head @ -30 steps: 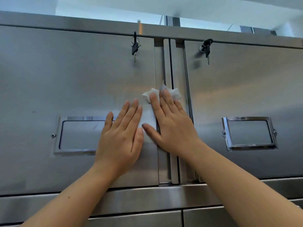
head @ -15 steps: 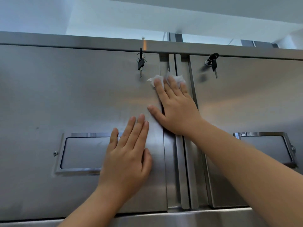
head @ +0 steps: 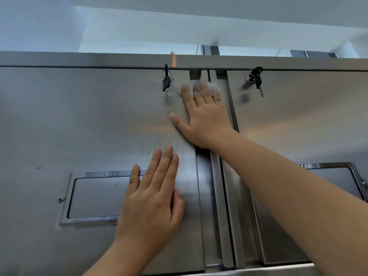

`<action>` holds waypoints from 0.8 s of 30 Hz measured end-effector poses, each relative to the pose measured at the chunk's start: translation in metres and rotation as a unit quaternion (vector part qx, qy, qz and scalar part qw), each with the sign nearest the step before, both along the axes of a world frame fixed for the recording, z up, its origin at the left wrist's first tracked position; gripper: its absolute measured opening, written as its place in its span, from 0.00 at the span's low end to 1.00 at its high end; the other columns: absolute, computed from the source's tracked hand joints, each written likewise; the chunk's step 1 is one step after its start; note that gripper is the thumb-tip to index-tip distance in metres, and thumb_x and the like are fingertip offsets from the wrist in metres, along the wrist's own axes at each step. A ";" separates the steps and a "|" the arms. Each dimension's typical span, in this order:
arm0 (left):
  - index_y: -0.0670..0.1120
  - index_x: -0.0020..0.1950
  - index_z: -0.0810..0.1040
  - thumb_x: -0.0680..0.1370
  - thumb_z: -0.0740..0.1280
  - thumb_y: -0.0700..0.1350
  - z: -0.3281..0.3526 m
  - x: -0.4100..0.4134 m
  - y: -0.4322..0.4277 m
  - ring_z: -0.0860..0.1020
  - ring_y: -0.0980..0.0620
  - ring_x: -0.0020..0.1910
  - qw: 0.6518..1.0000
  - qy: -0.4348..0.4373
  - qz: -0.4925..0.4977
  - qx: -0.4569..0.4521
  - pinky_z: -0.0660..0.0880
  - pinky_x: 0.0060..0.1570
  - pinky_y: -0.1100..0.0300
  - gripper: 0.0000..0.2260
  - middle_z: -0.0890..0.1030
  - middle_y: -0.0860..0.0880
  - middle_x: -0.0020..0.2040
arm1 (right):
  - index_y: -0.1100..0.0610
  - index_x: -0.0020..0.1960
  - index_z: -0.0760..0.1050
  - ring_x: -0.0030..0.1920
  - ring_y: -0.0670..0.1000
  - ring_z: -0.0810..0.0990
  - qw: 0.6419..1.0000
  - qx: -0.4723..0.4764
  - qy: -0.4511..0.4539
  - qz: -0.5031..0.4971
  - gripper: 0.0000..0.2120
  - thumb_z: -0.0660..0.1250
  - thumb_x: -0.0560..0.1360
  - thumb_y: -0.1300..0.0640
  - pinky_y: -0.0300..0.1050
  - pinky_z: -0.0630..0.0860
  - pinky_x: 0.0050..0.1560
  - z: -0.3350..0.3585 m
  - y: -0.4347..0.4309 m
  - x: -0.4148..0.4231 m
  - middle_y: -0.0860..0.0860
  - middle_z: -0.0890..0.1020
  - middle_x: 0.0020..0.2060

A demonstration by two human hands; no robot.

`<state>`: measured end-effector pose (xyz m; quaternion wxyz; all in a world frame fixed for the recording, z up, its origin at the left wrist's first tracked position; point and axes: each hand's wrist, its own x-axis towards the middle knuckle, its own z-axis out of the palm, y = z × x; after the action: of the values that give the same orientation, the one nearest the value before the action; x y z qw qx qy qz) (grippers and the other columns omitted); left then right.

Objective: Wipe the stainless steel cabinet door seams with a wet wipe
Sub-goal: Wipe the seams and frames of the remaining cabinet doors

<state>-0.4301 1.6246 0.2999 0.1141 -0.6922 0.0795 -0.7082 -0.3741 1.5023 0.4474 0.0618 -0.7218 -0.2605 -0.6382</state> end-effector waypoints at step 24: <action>0.41 0.70 0.68 0.73 0.55 0.46 -0.001 0.003 0.002 0.62 0.49 0.71 1.000 -0.004 0.012 -0.001 0.57 0.67 0.48 0.26 0.66 0.46 0.71 | 0.55 0.76 0.40 0.75 0.55 0.38 0.999 0.021 0.004 0.025 0.33 0.45 0.79 0.40 0.54 0.34 0.71 0.018 0.002 0.000 0.55 0.49 0.76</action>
<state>-0.4268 1.6263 0.2990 0.1223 -0.6901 0.0701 -0.7099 -0.3741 1.5047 0.4655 0.0935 -0.7159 -0.2648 -0.6392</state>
